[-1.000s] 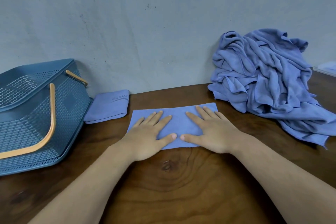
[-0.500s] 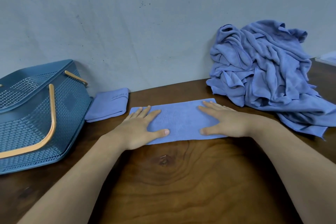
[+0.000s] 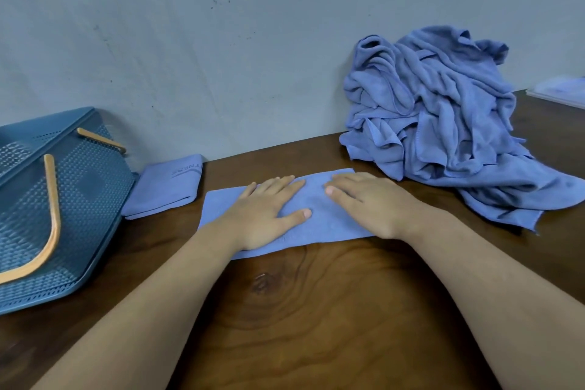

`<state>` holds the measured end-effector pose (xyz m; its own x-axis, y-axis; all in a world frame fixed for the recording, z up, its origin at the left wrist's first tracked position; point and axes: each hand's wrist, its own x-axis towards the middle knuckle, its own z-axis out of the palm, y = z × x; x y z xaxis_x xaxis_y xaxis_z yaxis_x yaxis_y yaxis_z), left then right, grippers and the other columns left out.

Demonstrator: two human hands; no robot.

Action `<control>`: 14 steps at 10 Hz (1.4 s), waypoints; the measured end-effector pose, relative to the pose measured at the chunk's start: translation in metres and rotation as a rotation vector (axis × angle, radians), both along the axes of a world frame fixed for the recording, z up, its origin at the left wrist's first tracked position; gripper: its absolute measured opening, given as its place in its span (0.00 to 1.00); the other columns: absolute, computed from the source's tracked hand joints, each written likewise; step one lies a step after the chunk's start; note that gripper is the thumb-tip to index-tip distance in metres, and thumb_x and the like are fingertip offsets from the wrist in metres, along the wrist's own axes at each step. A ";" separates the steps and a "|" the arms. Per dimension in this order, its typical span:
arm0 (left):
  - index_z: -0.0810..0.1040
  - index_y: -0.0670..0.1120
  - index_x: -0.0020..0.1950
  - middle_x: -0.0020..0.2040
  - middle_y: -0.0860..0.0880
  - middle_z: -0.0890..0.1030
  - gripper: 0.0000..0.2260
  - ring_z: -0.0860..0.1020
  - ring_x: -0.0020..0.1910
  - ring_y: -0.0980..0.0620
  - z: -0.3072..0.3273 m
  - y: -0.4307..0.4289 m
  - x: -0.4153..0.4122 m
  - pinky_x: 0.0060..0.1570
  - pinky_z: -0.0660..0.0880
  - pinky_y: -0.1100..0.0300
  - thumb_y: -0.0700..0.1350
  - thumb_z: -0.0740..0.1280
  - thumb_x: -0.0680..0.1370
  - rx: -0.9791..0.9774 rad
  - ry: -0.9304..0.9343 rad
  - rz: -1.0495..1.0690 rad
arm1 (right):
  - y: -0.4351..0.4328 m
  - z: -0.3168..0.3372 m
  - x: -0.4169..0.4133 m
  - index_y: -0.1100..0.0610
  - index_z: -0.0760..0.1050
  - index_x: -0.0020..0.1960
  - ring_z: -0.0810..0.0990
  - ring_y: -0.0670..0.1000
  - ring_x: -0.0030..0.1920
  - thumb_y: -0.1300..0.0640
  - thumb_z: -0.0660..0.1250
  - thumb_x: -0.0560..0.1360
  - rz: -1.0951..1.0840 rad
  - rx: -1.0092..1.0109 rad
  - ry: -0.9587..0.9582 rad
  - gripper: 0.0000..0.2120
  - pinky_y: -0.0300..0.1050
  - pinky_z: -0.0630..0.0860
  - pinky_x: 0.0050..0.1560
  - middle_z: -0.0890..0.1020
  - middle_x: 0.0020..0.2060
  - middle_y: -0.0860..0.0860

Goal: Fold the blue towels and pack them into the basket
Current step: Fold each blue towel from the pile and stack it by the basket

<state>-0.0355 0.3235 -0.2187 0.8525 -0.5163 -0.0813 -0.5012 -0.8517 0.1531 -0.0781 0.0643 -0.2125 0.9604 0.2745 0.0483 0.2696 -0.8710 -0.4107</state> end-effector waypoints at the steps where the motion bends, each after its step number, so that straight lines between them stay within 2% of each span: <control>1: 0.42 0.64 0.86 0.86 0.60 0.44 0.36 0.42 0.85 0.58 0.003 -0.006 -0.026 0.83 0.40 0.45 0.75 0.47 0.81 0.029 0.035 -0.015 | -0.004 -0.003 0.007 0.47 0.80 0.57 0.78 0.49 0.54 0.44 0.56 0.86 -0.042 -0.034 -0.253 0.15 0.50 0.74 0.53 0.80 0.49 0.44; 2: 0.40 0.63 0.85 0.86 0.60 0.41 0.37 0.39 0.84 0.59 0.002 -0.010 -0.052 0.83 0.39 0.45 0.75 0.47 0.81 0.045 0.041 -0.030 | -0.007 -0.007 0.009 0.46 0.80 0.57 0.76 0.47 0.52 0.55 0.64 0.80 -0.040 -0.032 -0.319 0.10 0.48 0.73 0.51 0.80 0.48 0.43; 3: 0.39 0.62 0.86 0.86 0.61 0.40 0.38 0.38 0.84 0.59 0.000 -0.012 -0.071 0.83 0.39 0.45 0.75 0.46 0.80 0.058 0.015 -0.020 | -0.006 -0.012 0.009 0.42 0.78 0.67 0.71 0.48 0.59 0.52 0.63 0.78 -0.014 -0.128 -0.241 0.19 0.48 0.67 0.55 0.77 0.59 0.41; 4: 0.38 0.63 0.85 0.85 0.62 0.39 0.39 0.36 0.83 0.60 0.000 -0.011 -0.072 0.83 0.38 0.45 0.77 0.46 0.79 0.040 0.019 -0.006 | -0.006 -0.015 0.010 0.42 0.78 0.66 0.72 0.48 0.59 0.49 0.61 0.80 -0.032 -0.105 -0.236 0.17 0.49 0.68 0.56 0.76 0.60 0.41; 5: 0.39 0.63 0.85 0.85 0.62 0.37 0.42 0.34 0.83 0.60 -0.002 -0.012 -0.072 0.82 0.36 0.42 0.79 0.46 0.77 0.044 0.013 0.019 | -0.003 -0.016 0.014 0.44 0.79 0.56 0.73 0.50 0.56 0.46 0.62 0.80 -0.091 -0.085 -0.265 0.09 0.51 0.74 0.55 0.77 0.53 0.43; 6: 0.38 0.63 0.85 0.85 0.61 0.36 0.43 0.32 0.83 0.57 -0.002 -0.012 -0.072 0.81 0.34 0.39 0.81 0.46 0.75 0.052 0.012 0.035 | -0.001 -0.014 0.017 0.48 0.77 0.53 0.72 0.53 0.53 0.44 0.65 0.76 -0.163 -0.127 -0.209 0.10 0.49 0.72 0.55 0.77 0.49 0.46; 7: 0.38 0.63 0.85 0.85 0.62 0.36 0.44 0.33 0.83 0.57 -0.003 -0.011 -0.071 0.82 0.35 0.39 0.81 0.47 0.75 0.043 0.018 0.031 | 0.000 -0.010 0.016 0.48 0.75 0.49 0.71 0.52 0.53 0.44 0.65 0.76 -0.160 -0.170 -0.164 0.08 0.48 0.68 0.53 0.76 0.47 0.45; 8: 0.38 0.63 0.85 0.85 0.62 0.37 0.45 0.33 0.83 0.58 -0.003 -0.011 -0.070 0.82 0.37 0.39 0.82 0.47 0.75 0.032 0.030 0.018 | 0.001 -0.008 0.013 0.48 0.74 0.42 0.75 0.51 0.47 0.46 0.67 0.74 -0.190 -0.012 -0.130 0.07 0.48 0.72 0.46 0.79 0.41 0.45; 9: 0.38 0.63 0.85 0.85 0.62 0.37 0.45 0.34 0.83 0.58 -0.003 -0.011 -0.071 0.82 0.37 0.40 0.82 0.48 0.74 0.019 0.030 0.015 | 0.001 0.001 0.011 0.48 0.75 0.45 0.79 0.48 0.40 0.49 0.70 0.74 -0.278 0.272 -0.055 0.05 0.45 0.72 0.39 0.81 0.38 0.45; 10: 0.39 0.63 0.85 0.85 0.62 0.38 0.45 0.34 0.83 0.58 -0.004 -0.010 -0.072 0.82 0.37 0.40 0.82 0.48 0.74 0.006 0.024 0.022 | -0.003 0.006 0.007 0.45 0.74 0.61 0.76 0.48 0.34 0.52 0.69 0.81 -0.281 0.554 0.014 0.10 0.40 0.71 0.36 0.80 0.39 0.49; 11: 0.39 0.63 0.85 0.85 0.62 0.38 0.45 0.34 0.83 0.58 -0.005 -0.009 -0.072 0.82 0.37 0.40 0.82 0.47 0.74 0.003 0.020 0.025 | -0.010 0.008 -0.010 0.43 0.71 0.60 0.65 0.48 0.28 0.54 0.62 0.86 -0.254 0.548 0.048 0.06 0.37 0.66 0.28 0.70 0.34 0.54; 12: 0.39 0.63 0.85 0.85 0.62 0.38 0.45 0.34 0.83 0.58 -0.004 -0.010 -0.072 0.82 0.37 0.40 0.82 0.47 0.74 -0.002 0.020 0.023 | -0.009 0.010 -0.024 0.43 0.74 0.55 0.67 0.48 0.31 0.50 0.63 0.86 -0.238 0.559 0.070 0.03 0.43 0.68 0.35 0.75 0.38 0.54; 13: 0.38 0.63 0.85 0.85 0.62 0.38 0.45 0.34 0.84 0.57 -0.004 -0.009 -0.072 0.82 0.37 0.40 0.82 0.47 0.74 -0.004 0.015 0.017 | -0.006 0.002 -0.047 0.43 0.81 0.54 0.77 0.41 0.44 0.46 0.68 0.83 -0.165 0.570 0.130 0.04 0.39 0.72 0.49 0.80 0.45 0.40; 14: 0.39 0.62 0.85 0.85 0.61 0.38 0.45 0.34 0.83 0.58 -0.004 -0.009 -0.072 0.82 0.37 0.40 0.82 0.47 0.74 -0.008 0.021 0.014 | -0.005 -0.004 -0.056 0.40 0.79 0.67 0.77 0.38 0.63 0.48 0.73 0.80 -0.173 0.543 0.148 0.16 0.38 0.73 0.63 0.79 0.61 0.35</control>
